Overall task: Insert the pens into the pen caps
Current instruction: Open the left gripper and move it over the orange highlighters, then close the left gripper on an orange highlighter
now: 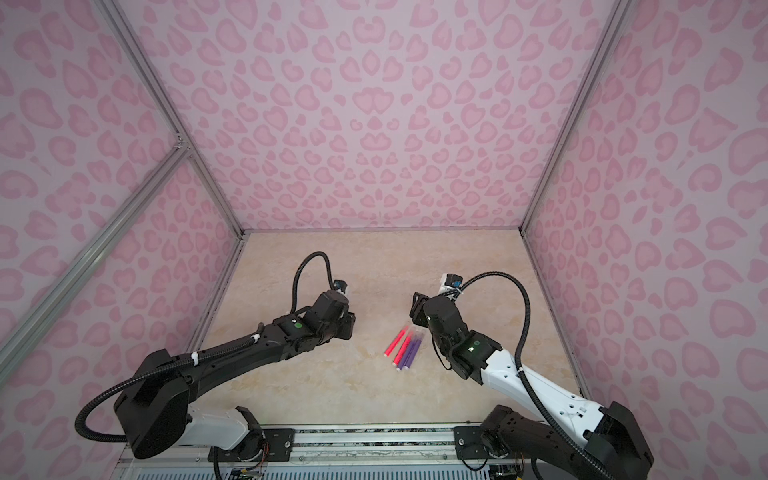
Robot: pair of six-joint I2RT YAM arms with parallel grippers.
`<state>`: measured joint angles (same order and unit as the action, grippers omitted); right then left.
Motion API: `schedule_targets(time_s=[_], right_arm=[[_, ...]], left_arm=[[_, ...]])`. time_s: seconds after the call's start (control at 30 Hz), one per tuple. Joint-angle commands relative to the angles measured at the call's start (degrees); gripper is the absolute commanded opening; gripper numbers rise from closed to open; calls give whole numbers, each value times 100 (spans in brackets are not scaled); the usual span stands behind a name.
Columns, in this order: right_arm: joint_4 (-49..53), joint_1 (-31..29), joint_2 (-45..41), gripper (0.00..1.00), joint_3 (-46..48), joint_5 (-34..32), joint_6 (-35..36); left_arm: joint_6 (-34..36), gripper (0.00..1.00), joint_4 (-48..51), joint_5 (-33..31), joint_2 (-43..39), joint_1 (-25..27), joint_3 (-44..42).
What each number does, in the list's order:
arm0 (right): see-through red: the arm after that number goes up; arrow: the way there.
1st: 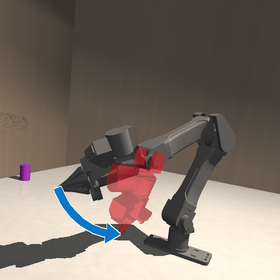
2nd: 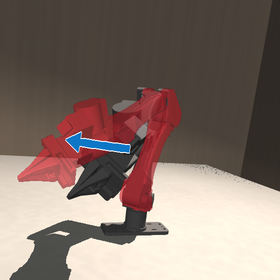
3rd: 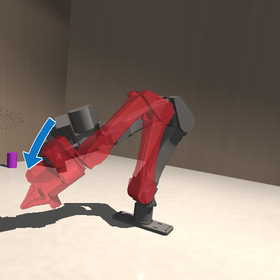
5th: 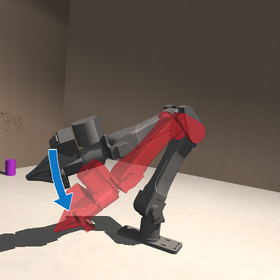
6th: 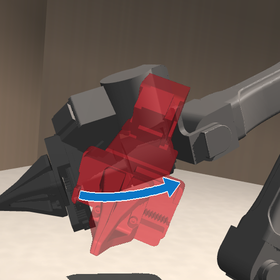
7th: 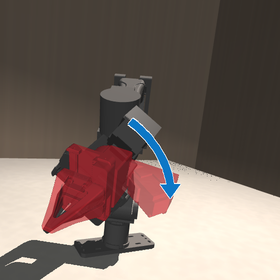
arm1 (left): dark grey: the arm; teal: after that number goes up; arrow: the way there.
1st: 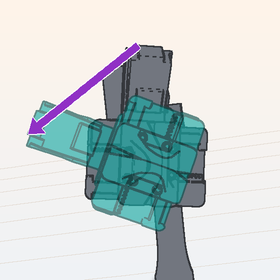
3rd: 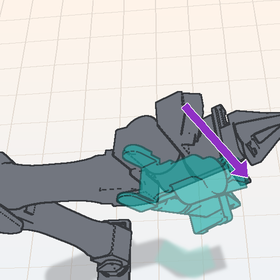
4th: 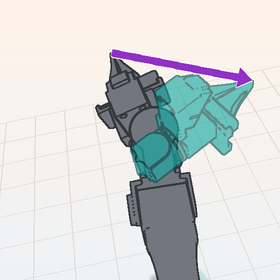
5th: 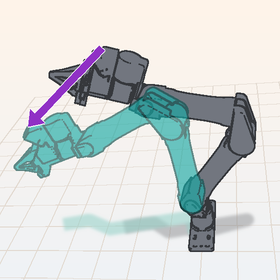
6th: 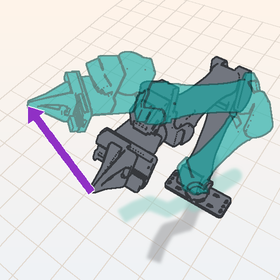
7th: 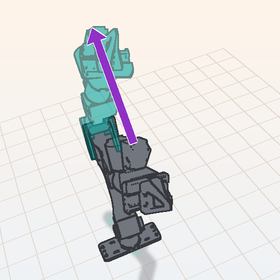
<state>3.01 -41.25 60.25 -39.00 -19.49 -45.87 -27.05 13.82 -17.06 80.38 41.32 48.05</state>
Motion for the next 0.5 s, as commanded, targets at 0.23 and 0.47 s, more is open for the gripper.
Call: schedule_targets(time_s=[0.23, 0.47], right_arm=[[-17, -6, 275, 62, -155, 203, 69], [-106, -4, 365, 63, -169, 242, 104]], left_arm=[[-678, 44, 663, -452, 802, -673, 273], [-576, 45, 712, -295, 1156, -818, 434]])
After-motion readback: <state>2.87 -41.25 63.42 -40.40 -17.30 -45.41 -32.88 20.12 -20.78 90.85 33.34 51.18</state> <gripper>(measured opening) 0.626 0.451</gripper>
